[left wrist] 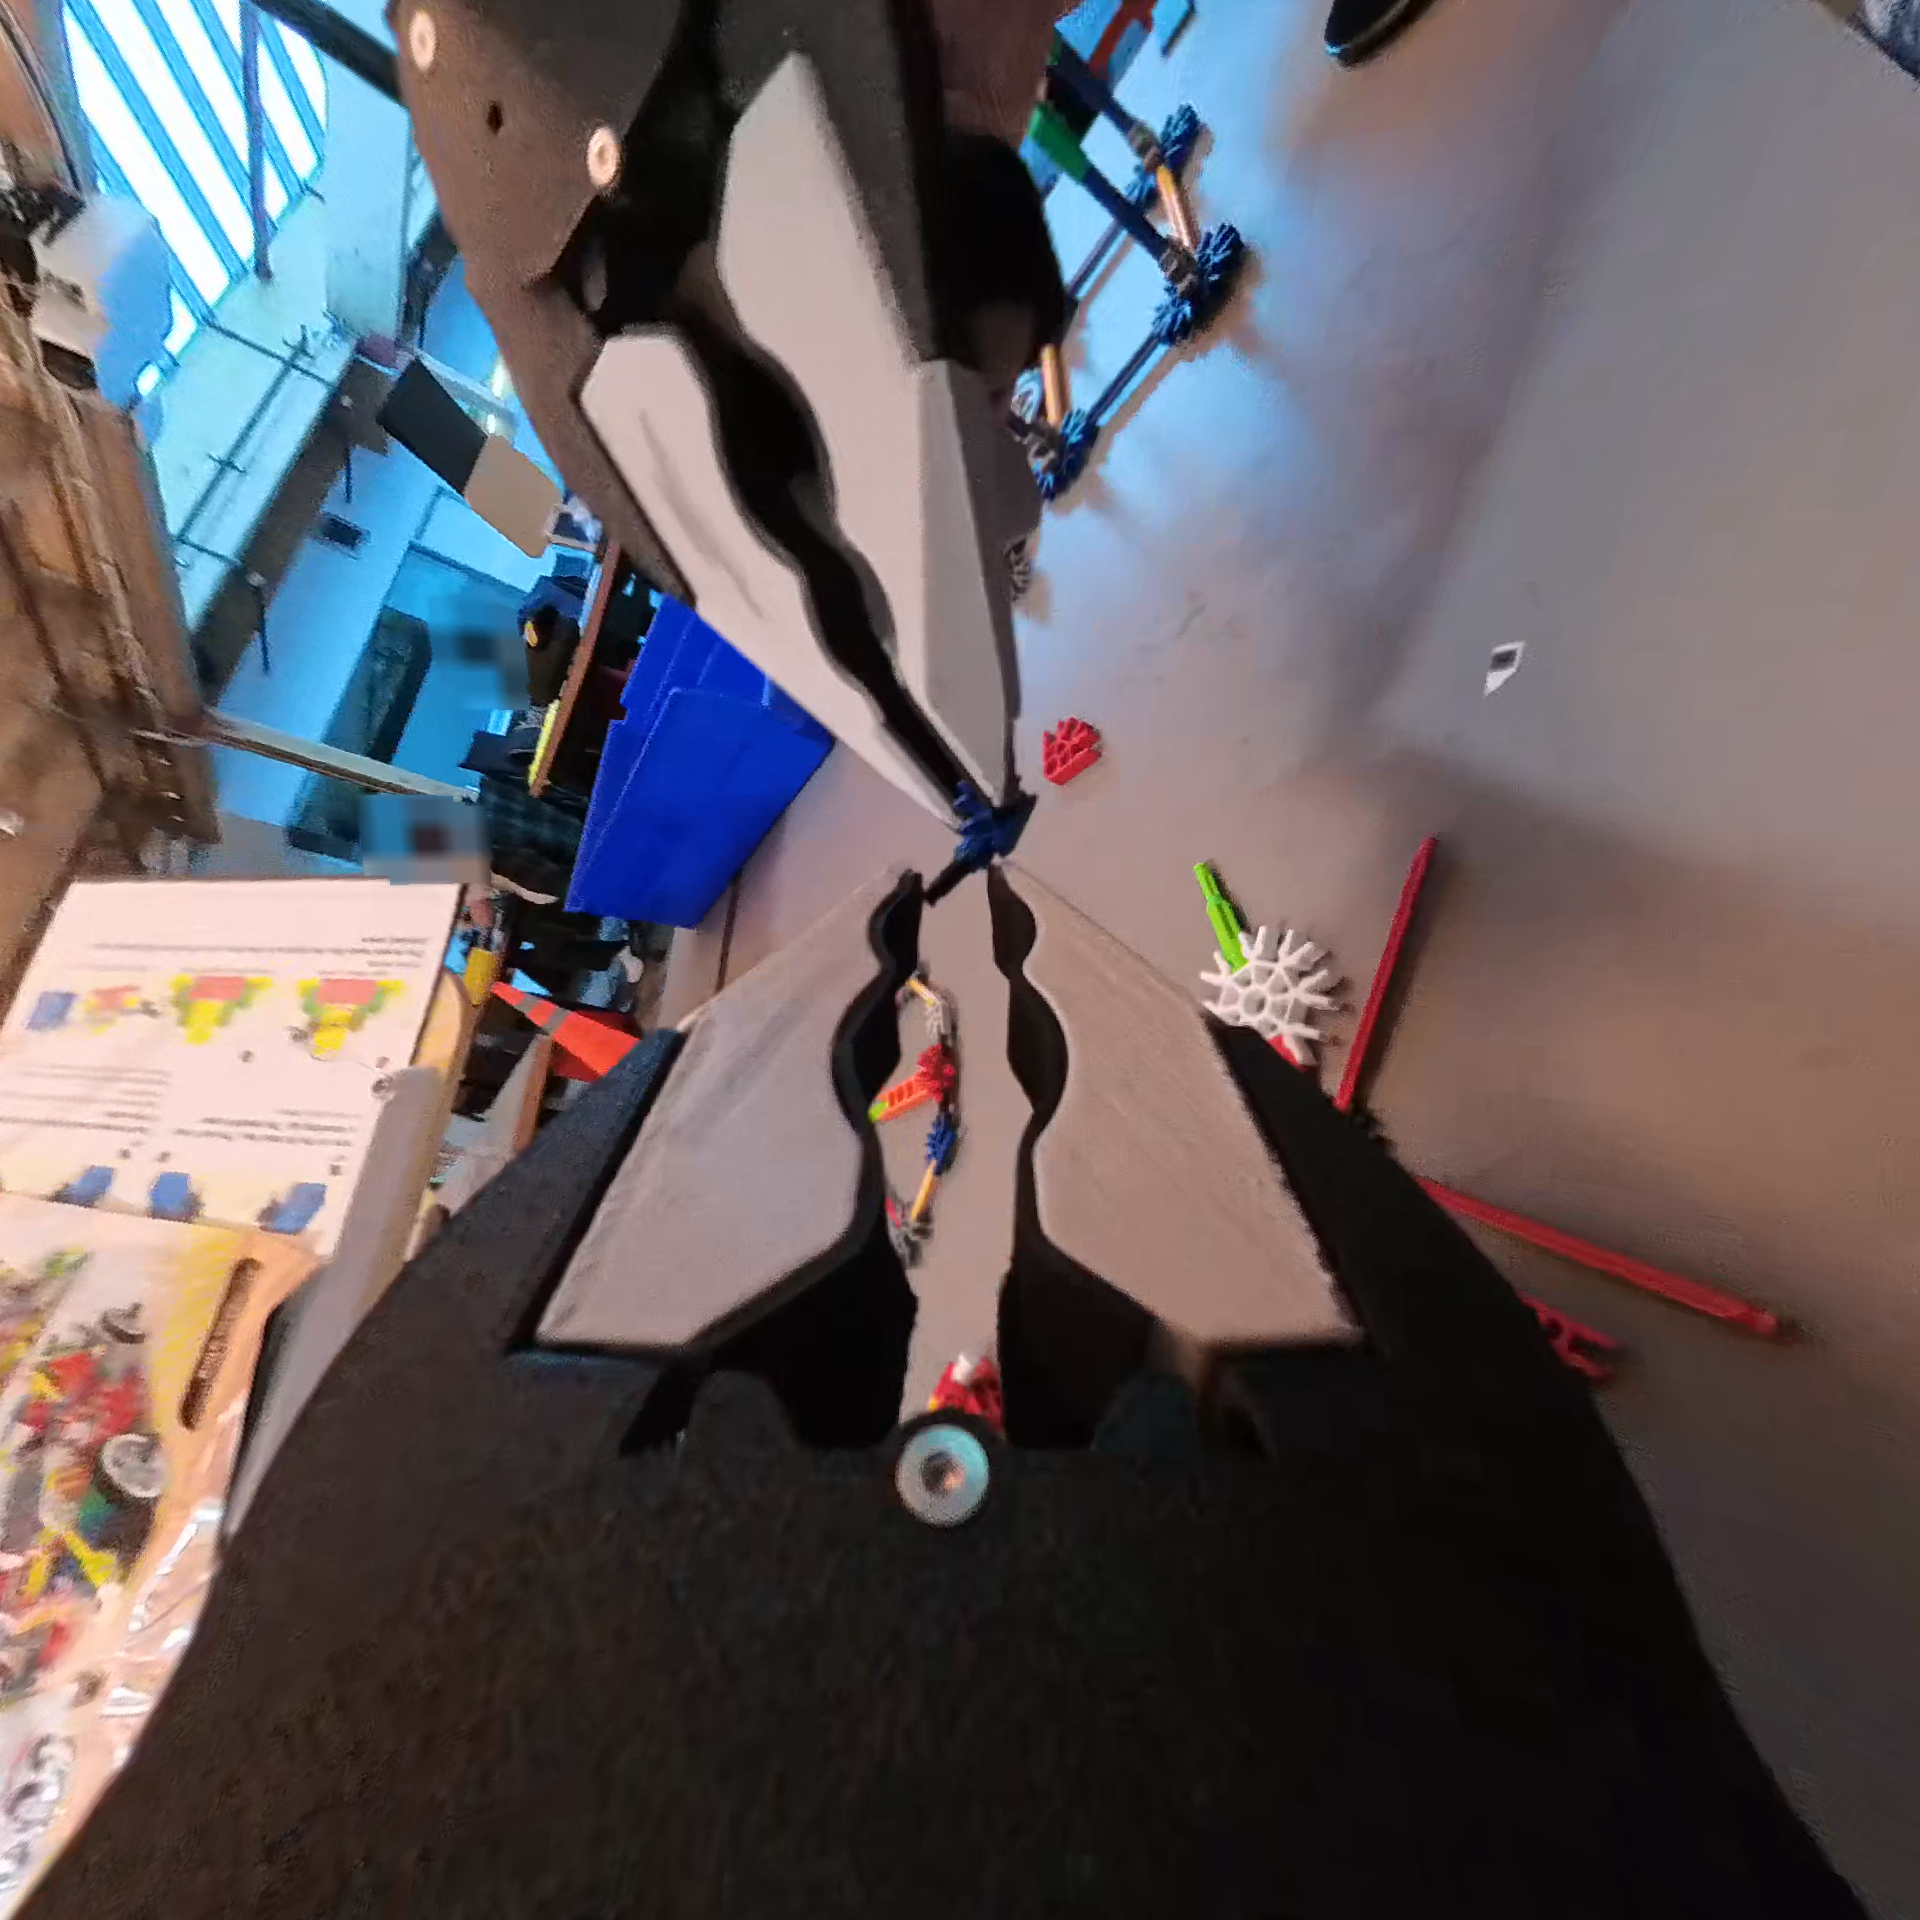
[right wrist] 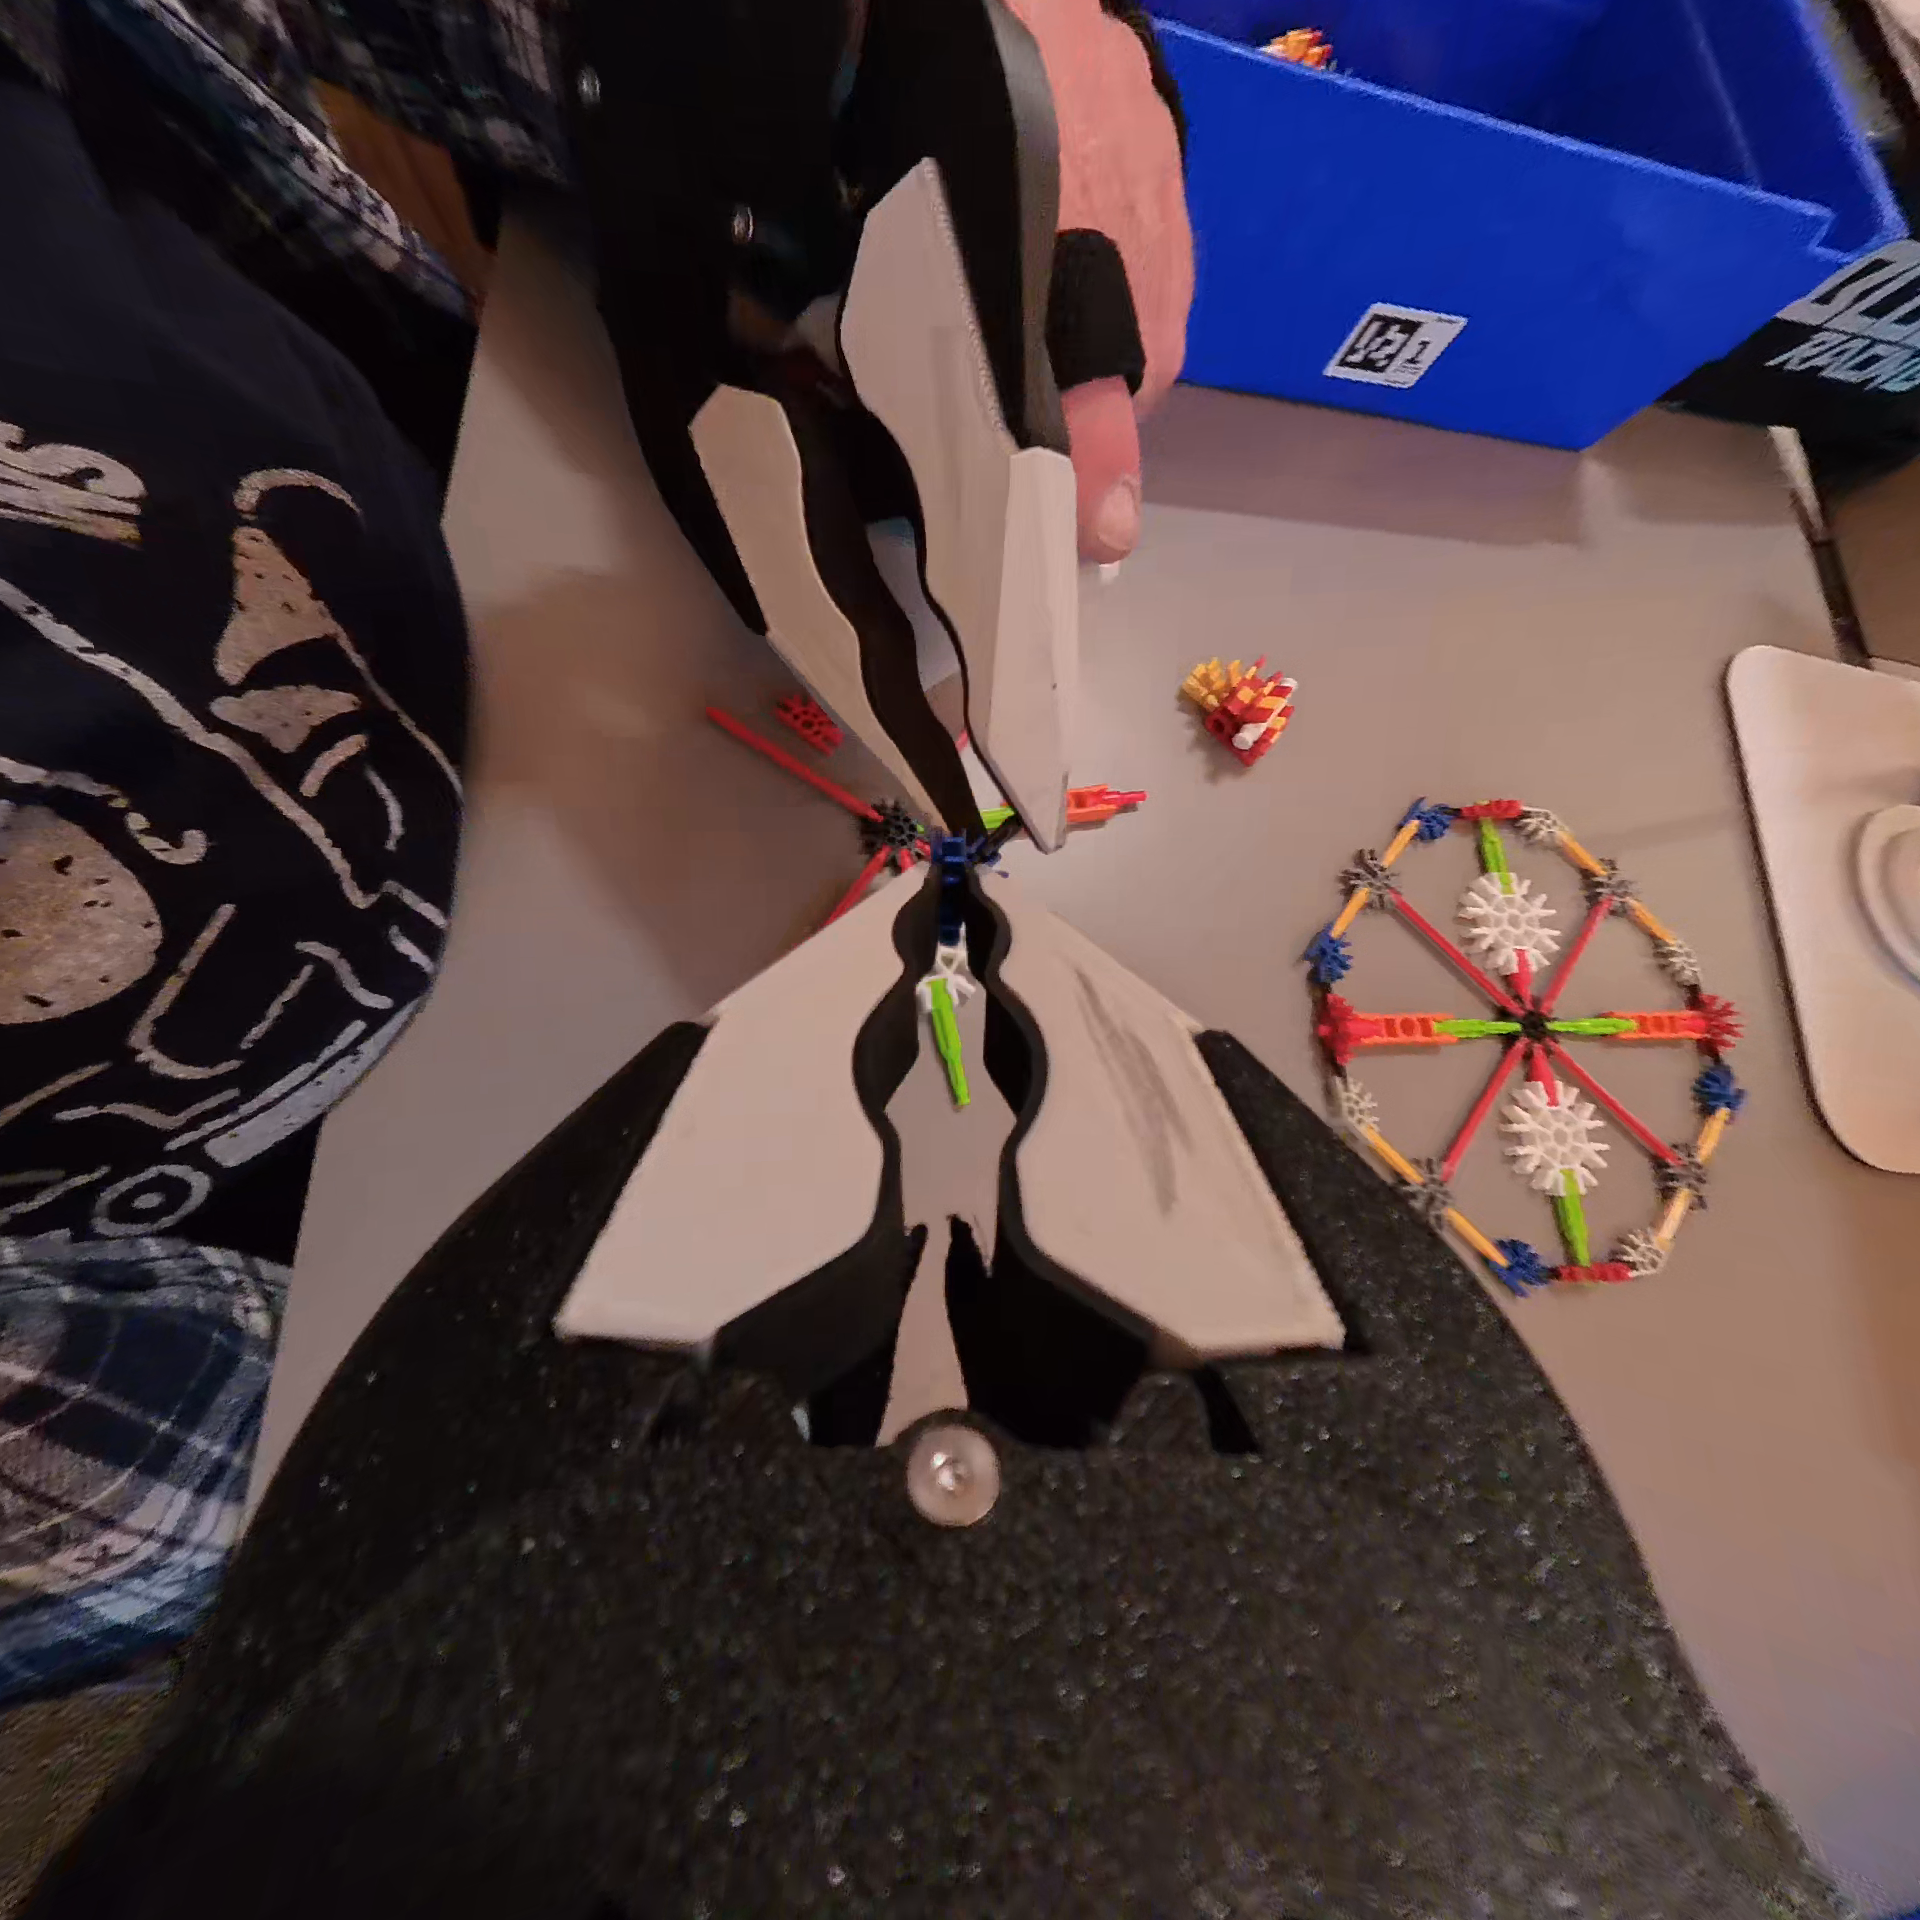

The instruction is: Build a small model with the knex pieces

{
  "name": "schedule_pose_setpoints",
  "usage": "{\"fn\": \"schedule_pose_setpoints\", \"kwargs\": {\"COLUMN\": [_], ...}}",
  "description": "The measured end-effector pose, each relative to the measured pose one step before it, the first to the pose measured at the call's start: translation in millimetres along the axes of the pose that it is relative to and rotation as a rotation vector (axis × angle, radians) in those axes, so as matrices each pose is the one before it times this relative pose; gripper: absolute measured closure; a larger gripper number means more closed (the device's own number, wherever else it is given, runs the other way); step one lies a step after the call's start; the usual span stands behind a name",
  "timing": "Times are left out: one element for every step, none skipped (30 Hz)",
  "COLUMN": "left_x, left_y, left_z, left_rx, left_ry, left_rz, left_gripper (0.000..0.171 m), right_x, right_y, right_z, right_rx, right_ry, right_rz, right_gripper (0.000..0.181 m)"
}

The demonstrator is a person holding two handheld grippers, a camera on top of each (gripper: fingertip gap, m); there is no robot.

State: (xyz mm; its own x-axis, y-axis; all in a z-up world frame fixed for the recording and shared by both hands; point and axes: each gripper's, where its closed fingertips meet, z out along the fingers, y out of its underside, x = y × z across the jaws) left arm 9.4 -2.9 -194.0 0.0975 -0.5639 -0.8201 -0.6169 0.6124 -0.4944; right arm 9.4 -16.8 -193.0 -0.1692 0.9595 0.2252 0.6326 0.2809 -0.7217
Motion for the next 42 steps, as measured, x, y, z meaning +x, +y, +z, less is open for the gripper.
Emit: {"fn": "schedule_pose_setpoints", "kwargs": {"left_x": [1.75, 1.69, 1.68, 2.15, 1.44, 0.18, -1.29, -1.62, -2.36, -2.36, -1.35, -0.51, -0.18, -0.31, -0.65, -1.44, -0.86, -0.27, -0.64, -0.57, -0.36, -0.49, -0.34, -0.63, -0.41, -0.09, -0.19, -0.12, 0.74, 1.24, -0.20, 0.18, 0.35, 0.42, 0.94, -0.03, -0.01, 0.77, 0.39, 0.19, 0.03, 0.12], "left_y": [-0.23, 1.50, 1.63, 1.23, 0.99, 1.11, 0.70, -0.86, -0.95, -0.42, -0.34, -0.26, 0.65, 0.76, -0.74, -0.75, -0.32, -0.02, 0.00, 0.54, 0.28, -1.23, -1.36, -0.29, 0.20, 0.22, 0.22, -0.33, -0.20, 0.38, -0.22, -0.47, -1.99, -3.24, -3.82, -2.86, -2.53, -3.00, -3.46, -3.24, -2.70, -2.45], "left_z": [0.45, 1.00, 1.11, 0.70, 0.21, -0.41, -0.48, -0.76, -0.90, -0.30, 0.13, 0.52, 0.89, 1.05, 0.51, 0.41, 0.62, 0.71, 0.39, 0.21, 0.35, -0.10, -0.22, 0.00, 0.06, 0.41, 0.26, -0.12, -0.12, 0.15, 0.06, -0.11, -0.58, -1.35, -1.88, -1.44, -1.04, -1.17, -1.14, -1.25, -1.04, -0.98], "left_rx": [-0.00824, -0.01617, -0.01211, -0.00544, -0.00313, -0.00425, -0.00190, 0.00934, 0.01106, 0.00680, 0.00822, 0.01155, 0.00300, -0.00116, 0.00908, 0.00695, -0.00011, 0.00045, 0.00420, -0.00240, -0.00078, 0.01192, 0.01378, 0.00158, -0.00308, -0.00054, 0.00391, 0.01092, 0.00843, 0.00089, 0.00039, 0.00403, 0.01648, 0.02608, 0.02861, 0.01772, 0.01512, 0.02111, 0.02377, 0.02287, 0.01836, 0.01866], "left_ry": [0.0000, 0.0001, 0.0017, 0.0078, 0.0060, 0.0000, -0.0043, -0.0026, -0.0049, -0.0010, 0.0072, 0.0090, 0.0060, 0.0033, -0.0011, -0.0042, -0.0025, 0.0005, -0.0005, 0.0025, 0.0027, 0.0052, 0.0081, 0.0026, -0.0024, -0.0008, 0.0078, 0.0176, 0.0241, 0.0200, 0.0074, 0.0149, 0.0221, 0.0234, 0.0239, 0.0154, 0.0103, 0.0132, 0.0134, 0.0161, 0.0159, 0.0140], "left_rz": [0.0265, 0.0239, 0.0136, 0.0045, 0.0020, 0.0045, -0.0097, -0.0235, -0.0284, -0.0400, -0.0527, -0.0455, -0.0346, -0.0372, -0.0346, -0.0333, -0.0267, -0.0229, -0.0209, -0.0215, -0.0198, -0.0355, -0.0361, -0.0142, 0.0040, -0.0044, -0.0290, -0.0434, -0.0403, -0.0183, -0.0122, -0.0258, -0.0394, -0.0403, -0.0271, -0.0258, -0.0230, -0.0238, -0.0318, -0.0347, -0.0338, -0.0290], "left_gripper": [0.160, 0.162, 0.163, 0.164, 0.164, 0.165, 0.165, 0.166, 0.167, 0.167, 0.167, 0.168, 0.168, 0.168, 0.169, 0.169, 0.169, 0.169, 0.169, 0.170, 0.170, 0.171, 0.171, 0.171, 0.171, 0.171, 0.171, 0.171, 0.171, 0.171, 0.171, 0.170, 0.171, 0.170, 0.171, 0.171, 0.171, 0.171, 0.171, 0.171, 0.171, 0.171], "right_x": [-1.89, -1.13, -0.46, -0.44, -0.25, 0.46, 0.84, 0.59, 0.71, 1.08, 0.97, 1.05, 1.21, 1.42, 1.09, 1.26, 1.20, 0.91, 0.92, 0.97, 0.98, 0.95, 0.78, 0.77, 0.44, 0.48, 0.63, 0.66, 0.12, -0.36, 0.23, 0.58, 0.66, 0.76, 0.55, 0.79, 0.75, 0.63, 0.93, 1.32, 1.39, 0.96], "right_y": [0.04, 1.04, 1.76, 1.18, 0.49, -0.02, -1.25, -2.12, -2.37, -2.20, -1.71, -0.76, -0.42, -0.40, -1.03, -1.15, -0.62, -0.30, -0.37, -0.45, -0.52, -1.09, -1.10, -0.43, 0.20, 0.26, 0.21, 0.00, -0.05, 0.30, 0.24, -0.32, -1.33, -2.56, -3.39, -2.88, -2.60, -2.96, -3.13, -3.04, -2.38, -2.32], "right_z": [0.38, 0.98, 1.49, 1.53, 1.45, 0.93, -0.04, -1.06, -1.44, -1.37, -1.17, -0.76, -0.25, -0.29, -0.73, -1.04, -0.75, -0.35, -0.06, 0.17, 0.22, -0.44, -0.65, -0.13, 0.04, 0.18, 0.26, 0.21, 0.07, 0.06, -0.11, -0.16, -0.74, -1.07, -1.30, -0.73, -0.46, -0.73, -0.78, -0.37, 0.04, 0.33], "right_rx": [0.0000, -0.0060, -0.0096, -0.0037, 0.0034, 0.0097, 0.0173, 0.0222, 0.0213, 0.0179, 0.0121, 0.0038, 0.0003, 0.0028, 0.0107, 0.0127, 0.0083, 0.0050, 0.0032, 0.0020, 0.0036, 0.0055, 0.0036, 0.0006, -0.0014, -0.0029, -0.0028, -0.0014, -0.0011, -0.0004, 0.0033, 0.0059, 0.0116, 0.0206, 0.0275, 0.0226, 0.0182, 0.0202, 0.0232, 0.0213, 0.0172, 0.0162], "right_ry": [-0.0226, -0.0142, -0.0086, -0.0085, -0.0071, -0.0020, 0.0015, 0.0024, 0.0072, 0.0120, 0.0153, 0.0186, 0.0207, 0.0196, 0.0154, 0.0148, 0.0158, 0.0148, 0.0165, 0.0190, 0.0182, 0.0169, 0.0148, 0.0144, 0.0117, 0.0128, 0.0177, 0.0198, 0.0161, 0.0083, 0.0114, 0.0121, 0.0122, 0.0085, 0.0016, 0.0062, 0.0076, 0.0036, 0.0052, 0.0111, 0.0164, 0.0179], "right_rz": [0.0082, 0.0004, 0.0000, 0.0034, 0.0068, 0.0094, 0.0113, 0.0090, 0.0047, 0.0017, -0.0032, -0.0083, -0.0084, -0.0060, -0.0020, 0.0002, -0.0027, -0.0033, -0.0053, -0.0067, -0.0076, -0.0101, -0.0089, -0.0091, -0.0077, -0.0094, -0.0113, -0.0121, -0.0099, -0.0038, -0.0037, -0.0023, -0.0024, 0.0059, 0.0168, 0.0096, 0.0025, 0.0066, 0.0113, 0.0099, 0.0067, 0.0036], "right_gripper": [0.179, 0.179, 0.179, 0.179, 0.179, 0.179, 0.179, 0.180, 0.180, 0.180, 0.180, 0.180, 0.180, 0.179, 0.180, 0.180, 0.180, 0.180, 0.180, 0.180, 0.180, 0.180, 0.180, 0.179, 0.179, 0.179, 0.179, 0.180, 0.179, 0.179, 0.179, 0.179, 0.179, 0.179, 0.179, 0.179, 0.179, 0.179, 0.179, 0.179, 0.179, 0.179]}}
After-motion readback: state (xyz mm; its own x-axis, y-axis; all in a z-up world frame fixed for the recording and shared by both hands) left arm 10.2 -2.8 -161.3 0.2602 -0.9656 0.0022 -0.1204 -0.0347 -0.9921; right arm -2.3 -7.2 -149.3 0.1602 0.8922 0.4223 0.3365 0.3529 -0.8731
